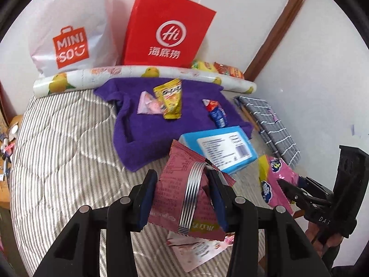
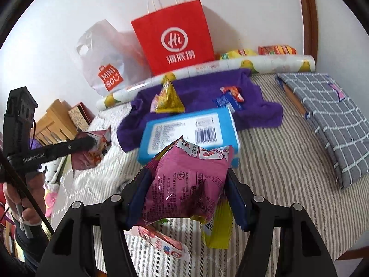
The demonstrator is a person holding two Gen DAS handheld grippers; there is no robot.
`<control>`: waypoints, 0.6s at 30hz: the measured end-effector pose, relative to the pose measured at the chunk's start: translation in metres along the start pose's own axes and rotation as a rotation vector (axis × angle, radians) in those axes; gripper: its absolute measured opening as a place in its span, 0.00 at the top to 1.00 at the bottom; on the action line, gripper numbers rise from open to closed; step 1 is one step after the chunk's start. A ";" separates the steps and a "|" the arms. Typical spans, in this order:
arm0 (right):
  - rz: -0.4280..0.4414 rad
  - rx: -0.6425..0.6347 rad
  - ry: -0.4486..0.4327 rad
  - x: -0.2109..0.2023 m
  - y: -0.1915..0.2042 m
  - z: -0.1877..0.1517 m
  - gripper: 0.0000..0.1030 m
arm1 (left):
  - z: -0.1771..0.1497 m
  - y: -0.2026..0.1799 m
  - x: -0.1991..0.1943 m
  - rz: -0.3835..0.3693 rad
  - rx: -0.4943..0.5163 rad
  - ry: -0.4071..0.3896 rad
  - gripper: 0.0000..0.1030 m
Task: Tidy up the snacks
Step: 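Carry the pink bag and pink-red wrapper over the purple towel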
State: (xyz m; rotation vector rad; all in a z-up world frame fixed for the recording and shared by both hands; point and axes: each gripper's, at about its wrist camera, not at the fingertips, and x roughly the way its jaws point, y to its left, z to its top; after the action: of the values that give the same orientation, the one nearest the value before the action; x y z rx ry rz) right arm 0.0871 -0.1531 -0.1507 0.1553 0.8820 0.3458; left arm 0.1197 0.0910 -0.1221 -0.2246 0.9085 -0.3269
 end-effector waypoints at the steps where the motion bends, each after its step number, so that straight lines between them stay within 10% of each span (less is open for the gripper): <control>1: 0.000 -0.003 -0.007 -0.001 0.001 0.003 0.39 | 0.003 -0.003 -0.001 -0.001 0.004 -0.003 0.58; 18: -0.025 -0.028 -0.102 0.014 -0.003 0.078 0.39 | 0.077 -0.034 0.018 -0.021 0.086 -0.024 0.58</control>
State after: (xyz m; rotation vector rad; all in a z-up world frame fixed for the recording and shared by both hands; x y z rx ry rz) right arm 0.1562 -0.1508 -0.1128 0.1346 0.7774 0.3236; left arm 0.1852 0.0565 -0.0786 -0.1591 0.8667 -0.3811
